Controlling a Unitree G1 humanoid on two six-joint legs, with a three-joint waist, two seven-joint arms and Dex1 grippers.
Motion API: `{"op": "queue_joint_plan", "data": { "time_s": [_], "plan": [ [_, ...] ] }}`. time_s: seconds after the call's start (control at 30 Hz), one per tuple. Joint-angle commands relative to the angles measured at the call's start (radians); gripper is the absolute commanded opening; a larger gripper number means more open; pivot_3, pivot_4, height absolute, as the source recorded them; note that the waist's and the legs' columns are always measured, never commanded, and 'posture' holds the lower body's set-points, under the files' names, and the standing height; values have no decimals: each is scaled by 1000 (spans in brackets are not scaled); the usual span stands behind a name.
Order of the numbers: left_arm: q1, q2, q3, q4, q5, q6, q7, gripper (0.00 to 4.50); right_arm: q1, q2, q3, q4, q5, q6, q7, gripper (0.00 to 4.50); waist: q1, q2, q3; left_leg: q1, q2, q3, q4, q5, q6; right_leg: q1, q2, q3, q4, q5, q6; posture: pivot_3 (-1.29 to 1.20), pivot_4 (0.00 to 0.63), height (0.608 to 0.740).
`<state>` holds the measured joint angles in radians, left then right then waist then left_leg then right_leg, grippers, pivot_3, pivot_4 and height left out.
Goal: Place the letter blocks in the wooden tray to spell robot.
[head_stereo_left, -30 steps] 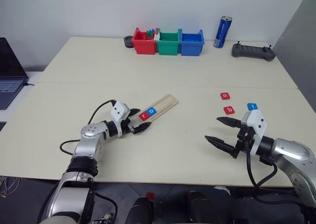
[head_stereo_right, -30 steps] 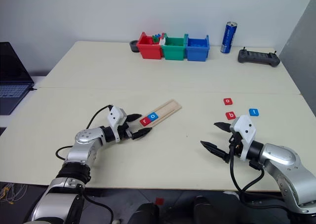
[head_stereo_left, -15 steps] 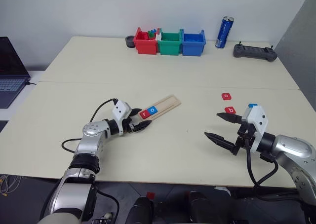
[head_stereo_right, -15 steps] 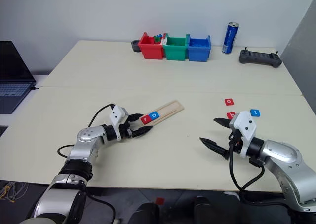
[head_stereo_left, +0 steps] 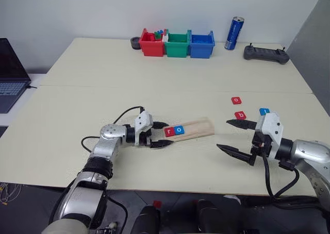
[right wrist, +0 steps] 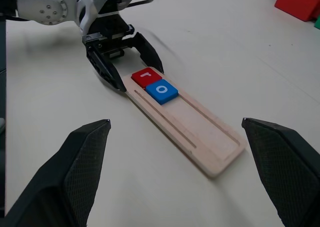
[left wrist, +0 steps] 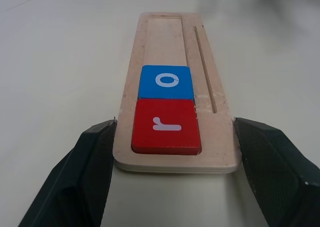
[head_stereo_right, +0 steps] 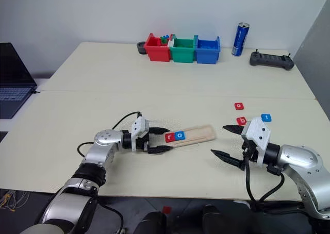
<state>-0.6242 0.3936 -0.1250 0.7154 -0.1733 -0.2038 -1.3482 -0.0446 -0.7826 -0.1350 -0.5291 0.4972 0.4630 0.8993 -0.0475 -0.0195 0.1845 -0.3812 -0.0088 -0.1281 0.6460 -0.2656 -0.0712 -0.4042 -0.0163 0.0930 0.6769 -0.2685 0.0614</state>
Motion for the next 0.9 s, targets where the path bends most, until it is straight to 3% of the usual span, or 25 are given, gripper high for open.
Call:
{"op": "queue_joint_plan", "data": {
  "time_s": [0.03, 0.9],
  "plan": [
    [-22, -12, -25, -1, 9, -66, -53, 3372, 15, -23, -12, -15, 0, -44, 40, 4500, 0, 0, 0, 0, 0, 0, 0, 0, 0, 0, 0, 0, 0, 0, 0, 0, 150, 740],
    [-88, -75, -36, 156, 42, -187, -142, 3372, 36, -24, -4, 5, -10, -74, 82, 4500, -2, 0, 0, 0, 0, 0, 0, 0, 0, 0, 0, 0, 1, 0, 0, 0, 150, 740]
  ]
}}
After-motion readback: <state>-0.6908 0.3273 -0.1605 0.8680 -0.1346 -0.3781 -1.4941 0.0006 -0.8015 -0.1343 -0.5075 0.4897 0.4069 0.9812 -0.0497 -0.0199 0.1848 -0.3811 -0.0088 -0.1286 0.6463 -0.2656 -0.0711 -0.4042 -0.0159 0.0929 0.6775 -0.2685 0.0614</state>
